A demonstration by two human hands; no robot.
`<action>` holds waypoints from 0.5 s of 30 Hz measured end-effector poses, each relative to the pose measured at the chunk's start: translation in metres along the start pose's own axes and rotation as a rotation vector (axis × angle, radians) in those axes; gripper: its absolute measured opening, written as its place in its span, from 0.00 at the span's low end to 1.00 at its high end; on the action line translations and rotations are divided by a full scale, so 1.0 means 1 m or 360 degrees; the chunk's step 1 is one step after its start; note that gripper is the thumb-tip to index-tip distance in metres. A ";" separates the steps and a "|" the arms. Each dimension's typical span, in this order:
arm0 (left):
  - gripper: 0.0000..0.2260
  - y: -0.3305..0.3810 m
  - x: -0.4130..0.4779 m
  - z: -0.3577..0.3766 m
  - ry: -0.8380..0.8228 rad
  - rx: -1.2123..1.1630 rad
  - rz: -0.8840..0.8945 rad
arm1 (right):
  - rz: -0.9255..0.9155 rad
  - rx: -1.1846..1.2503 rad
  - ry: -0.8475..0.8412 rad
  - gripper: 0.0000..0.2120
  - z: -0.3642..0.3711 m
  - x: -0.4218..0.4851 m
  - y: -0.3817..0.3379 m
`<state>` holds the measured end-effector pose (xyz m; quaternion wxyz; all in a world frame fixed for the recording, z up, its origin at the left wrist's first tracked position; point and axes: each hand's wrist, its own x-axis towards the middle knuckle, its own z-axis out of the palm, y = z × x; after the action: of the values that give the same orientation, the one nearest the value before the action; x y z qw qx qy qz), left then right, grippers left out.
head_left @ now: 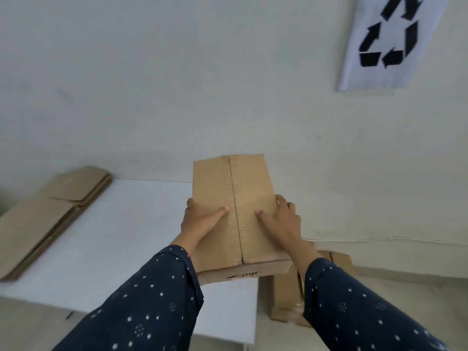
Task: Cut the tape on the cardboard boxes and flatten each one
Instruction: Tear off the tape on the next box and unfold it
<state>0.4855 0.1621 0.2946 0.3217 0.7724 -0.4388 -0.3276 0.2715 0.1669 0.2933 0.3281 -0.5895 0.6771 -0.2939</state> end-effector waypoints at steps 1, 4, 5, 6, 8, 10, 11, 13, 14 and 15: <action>0.50 -0.013 0.005 -0.022 0.0019 0.0002 -0.0012 | -0.0002 0.0087 -0.0045 0.35 0.016 -0.004 -0.015; 0.48 -0.048 0.022 -0.077 0.0042 -0.0019 -0.0034 | -0.0031 0.0331 -0.0206 0.31 0.059 -0.012 -0.055; 0.47 -0.057 0.029 -0.091 0.0042 -0.0019 -0.0042 | -0.0041 0.0354 -0.0251 0.30 0.072 -0.012 -0.066; 0.47 -0.064 0.035 -0.104 0.0044 -0.0015 -0.0046 | -0.0040 0.0351 -0.0287 0.29 0.084 -0.010 -0.076; 0.47 -0.076 0.050 -0.126 0.0053 -0.0010 -0.0062 | -0.0024 0.0338 -0.0335 0.28 0.107 -0.004 -0.096; 0.48 -0.086 0.068 -0.144 0.0049 -0.0009 -0.0089 | 0.0011 0.0334 -0.0373 0.27 0.127 0.006 -0.115; 0.49 -0.091 0.077 -0.153 0.0048 -0.0004 -0.0099 | 0.0024 0.0325 -0.0394 0.26 0.138 0.011 -0.124; 0.50 -0.099 0.097 -0.168 0.0057 0.0013 -0.0106 | 0.0024 0.0310 -0.0431 0.25 0.156 0.022 -0.143; 0.49 -0.103 0.106 -0.176 0.0067 0.0028 -0.0108 | 0.0021 0.0300 -0.0437 0.25 0.164 0.027 -0.153; 0.48 -0.106 0.116 -0.183 0.0077 0.0050 -0.0110 | 0.0017 0.0286 -0.0435 0.26 0.172 0.032 -0.163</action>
<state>0.7254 0.1408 0.2913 0.3085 0.7998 -0.4090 -0.3127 0.5033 0.1116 0.3129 0.4702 -0.5887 0.6002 -0.2685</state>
